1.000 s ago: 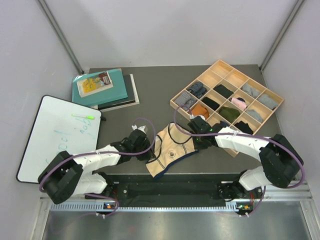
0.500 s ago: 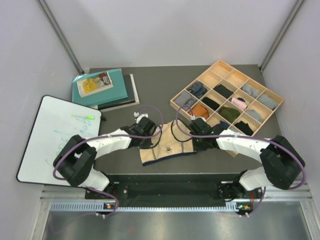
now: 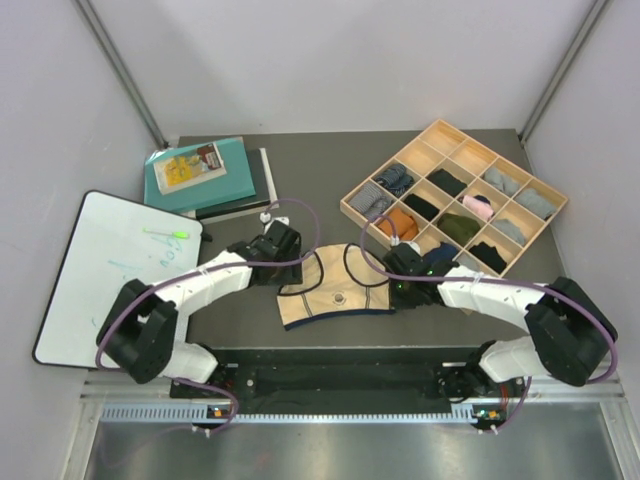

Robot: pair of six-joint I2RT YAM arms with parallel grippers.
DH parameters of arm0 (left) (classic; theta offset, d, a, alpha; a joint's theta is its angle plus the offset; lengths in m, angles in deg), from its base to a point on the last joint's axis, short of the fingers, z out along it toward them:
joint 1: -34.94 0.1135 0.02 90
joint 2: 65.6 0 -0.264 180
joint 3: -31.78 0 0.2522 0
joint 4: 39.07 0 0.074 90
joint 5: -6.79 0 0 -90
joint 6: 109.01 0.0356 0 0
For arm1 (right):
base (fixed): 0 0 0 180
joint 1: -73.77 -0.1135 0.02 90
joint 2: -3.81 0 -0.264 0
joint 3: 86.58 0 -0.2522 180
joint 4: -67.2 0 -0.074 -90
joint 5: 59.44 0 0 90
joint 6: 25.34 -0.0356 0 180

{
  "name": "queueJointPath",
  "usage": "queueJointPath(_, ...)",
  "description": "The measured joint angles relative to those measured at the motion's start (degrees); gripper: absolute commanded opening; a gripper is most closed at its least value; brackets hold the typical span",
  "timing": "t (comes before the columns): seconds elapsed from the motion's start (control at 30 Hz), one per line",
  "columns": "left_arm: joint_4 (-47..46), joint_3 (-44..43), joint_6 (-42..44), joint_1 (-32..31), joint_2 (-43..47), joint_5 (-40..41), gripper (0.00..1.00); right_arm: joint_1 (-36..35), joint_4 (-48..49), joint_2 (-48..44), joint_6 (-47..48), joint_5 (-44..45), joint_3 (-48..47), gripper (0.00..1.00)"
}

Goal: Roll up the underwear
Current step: Flatten out the underwear at the center of the board.

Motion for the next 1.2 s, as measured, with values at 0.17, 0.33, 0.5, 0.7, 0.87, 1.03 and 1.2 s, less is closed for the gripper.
queueJointPath(0.17, -0.7, 0.0, -0.6, -0.6, 6.0, -3.3, 0.68, 0.0, -0.2, 0.0, -0.1, 0.3, 0.0, 0.0)
queueJointPath(0.33, -1.6, 3.8, -3.2, -1.6, 10.4, -4.5, 0.63, 0.0, -1.4, -0.1, 0.2, 0.7, -0.9, 0.0)
queueJointPath(0.5, -1.0, 8.9, -5.0, -1.5, 15.1, -4.0, 0.62, 0.0, -1.5, 0.0, 0.8, 0.6, -2.3, 0.18)
queueJointPath(0.7, -5.4, 14.2, -7.2, -1.6, 16.9, -6.9, 0.6, 0.0, -1.1, 0.2, 0.8, 0.5, -3.0, 0.42)
queueJointPath(0.87, -5.9, 14.9, -9.0, -1.4, 14.4, -5.6, 0.58, 0.0, -1.6, 0.2, 0.6, 1.6, -3.0, 0.5)
queueJointPath(1.03, -6.3, 16.7, -10.2, -0.8, 14.3, -4.0, 0.53, 1.2, -1.7, -0.8, 0.6, 2.3, -2.9, 0.5)
queueJointPath(1.2, -6.5, 17.1, -10.9, -0.6, 14.3, -2.5, 0.44, 3.7, -0.7, -0.9, 0.6, 2.0, -2.5, 0.48)
